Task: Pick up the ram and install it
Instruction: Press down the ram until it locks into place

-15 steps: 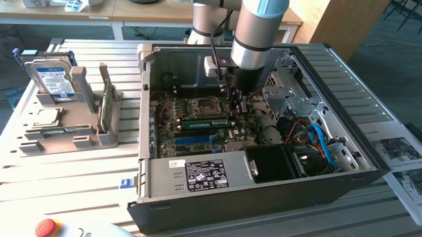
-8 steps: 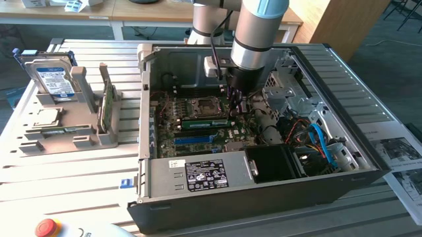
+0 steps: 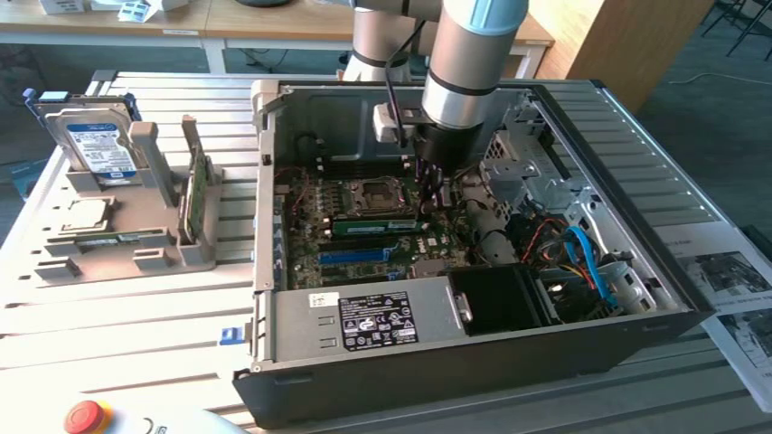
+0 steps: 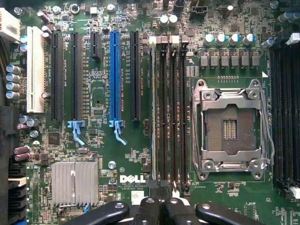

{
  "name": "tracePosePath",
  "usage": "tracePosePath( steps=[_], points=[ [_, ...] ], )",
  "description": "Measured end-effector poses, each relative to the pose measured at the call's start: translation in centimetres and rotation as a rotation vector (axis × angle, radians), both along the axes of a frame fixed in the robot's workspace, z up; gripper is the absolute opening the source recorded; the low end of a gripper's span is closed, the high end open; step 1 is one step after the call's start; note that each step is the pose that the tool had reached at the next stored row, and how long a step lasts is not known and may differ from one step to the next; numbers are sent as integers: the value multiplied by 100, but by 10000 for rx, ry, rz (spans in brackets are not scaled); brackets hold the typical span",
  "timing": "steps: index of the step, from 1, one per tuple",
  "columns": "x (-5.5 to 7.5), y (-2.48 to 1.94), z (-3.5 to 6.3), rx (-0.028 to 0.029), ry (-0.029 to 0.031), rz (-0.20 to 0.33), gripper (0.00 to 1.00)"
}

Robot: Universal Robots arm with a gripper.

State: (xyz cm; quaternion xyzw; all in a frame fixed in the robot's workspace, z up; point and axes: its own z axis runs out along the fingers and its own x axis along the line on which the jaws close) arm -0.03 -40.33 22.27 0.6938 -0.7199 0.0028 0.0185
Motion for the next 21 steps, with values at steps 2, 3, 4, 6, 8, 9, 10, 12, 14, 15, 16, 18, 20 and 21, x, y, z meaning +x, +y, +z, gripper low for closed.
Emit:
tracePosePath(
  steps=[2, 3, 4, 6, 8, 9, 10, 12, 14, 15, 16, 18, 20, 21],
  points=[
    [0, 0, -1, 1, 0, 0, 10],
    [0, 0, -1, 3, -1, 0, 10],
    [0, 0, -1, 3, -1, -1, 10],
    [0, 1, 1, 7, -2, -1, 10],
    [0, 1, 8, 10, -3, -1, 10],
    [0, 1, 14, 8, -2, -1, 10],
    [0, 1, 22, 4, -1, -1, 10],
    [0, 1, 40, 4, 1, -1, 10],
    [0, 0, 63, 3, 3, -1, 10],
    [0, 0, 75, 3, 4, -1, 10],
    [0, 0, 90, 3, 5, -1, 10],
    [0, 0, 115, 2, 7, -1, 10],
    [0, 0, 135, 2, 7, -1, 10],
    [0, 1, 145, 1, 7, -1, 10]
  ],
)
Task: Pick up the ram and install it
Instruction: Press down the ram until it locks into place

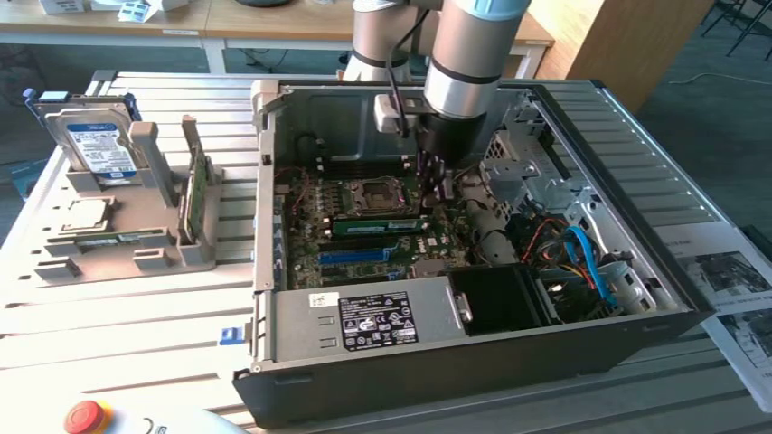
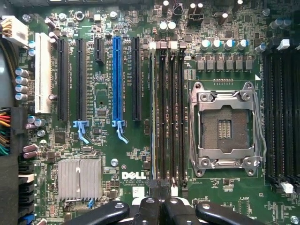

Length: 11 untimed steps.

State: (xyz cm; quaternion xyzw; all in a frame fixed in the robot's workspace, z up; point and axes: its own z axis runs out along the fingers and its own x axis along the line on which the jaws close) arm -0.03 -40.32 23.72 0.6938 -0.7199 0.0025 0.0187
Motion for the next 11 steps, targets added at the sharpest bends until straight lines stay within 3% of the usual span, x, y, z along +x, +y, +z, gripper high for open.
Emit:
tracePosePath(
  steps=[11],
  points=[
    [0, 0, 107, -1, 2, 0, 10]
  ],
)
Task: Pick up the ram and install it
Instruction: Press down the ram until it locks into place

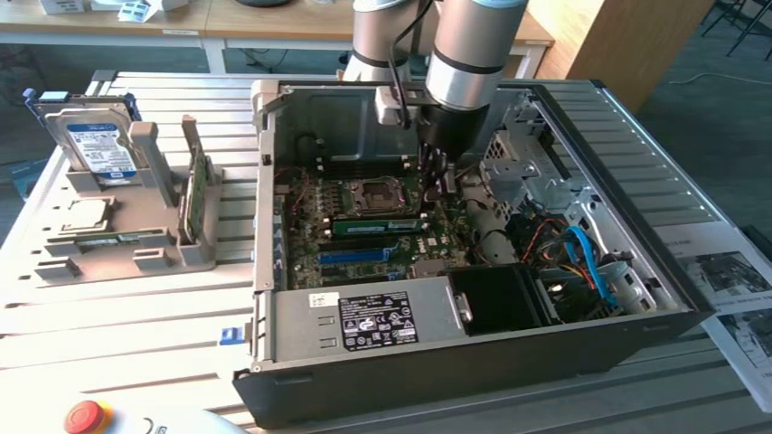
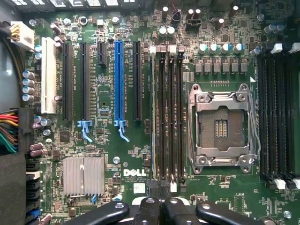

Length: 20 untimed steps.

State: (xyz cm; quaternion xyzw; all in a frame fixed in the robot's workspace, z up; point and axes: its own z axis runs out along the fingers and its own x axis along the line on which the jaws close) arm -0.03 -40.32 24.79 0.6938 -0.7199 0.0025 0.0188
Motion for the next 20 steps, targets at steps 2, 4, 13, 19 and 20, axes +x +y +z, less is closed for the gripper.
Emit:
tracePosePath(
  steps=[2, 4, 13, 19, 20],
  points=[
    [0, 0, 18, 0, 0, 0, 10],
    [0, 0, 33, -1, 0, 0, 10],
    [0, 0, 40, -1, 0, 0, 10],
    [-8, 0, 40, -1, 0, 0, 10],
    [-14, 0, 40, -1, 0, 1, 10]
  ],
)
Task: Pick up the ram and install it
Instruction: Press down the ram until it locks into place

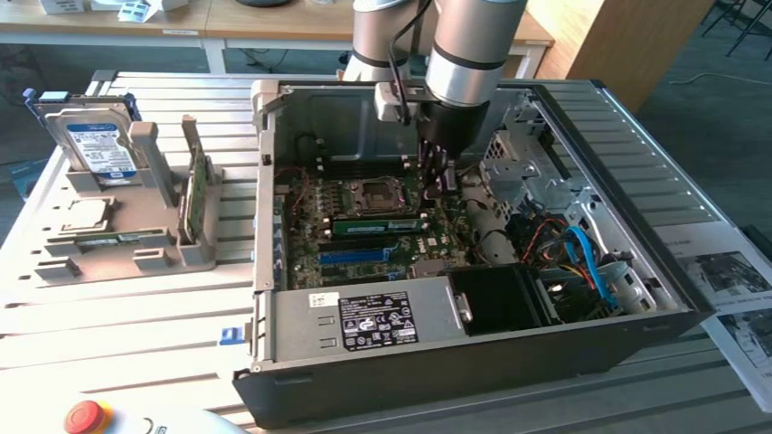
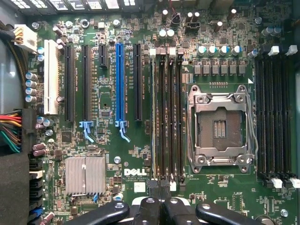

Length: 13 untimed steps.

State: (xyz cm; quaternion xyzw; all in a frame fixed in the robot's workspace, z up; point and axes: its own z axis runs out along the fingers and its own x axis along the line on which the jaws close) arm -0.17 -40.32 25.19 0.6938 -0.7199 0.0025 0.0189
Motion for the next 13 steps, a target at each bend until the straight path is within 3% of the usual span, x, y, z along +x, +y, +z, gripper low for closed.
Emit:
tracePosePath(
  steps=[13],
  points=[
    [-171, 1, 0, 0, 0, -1, 10]
  ],
)
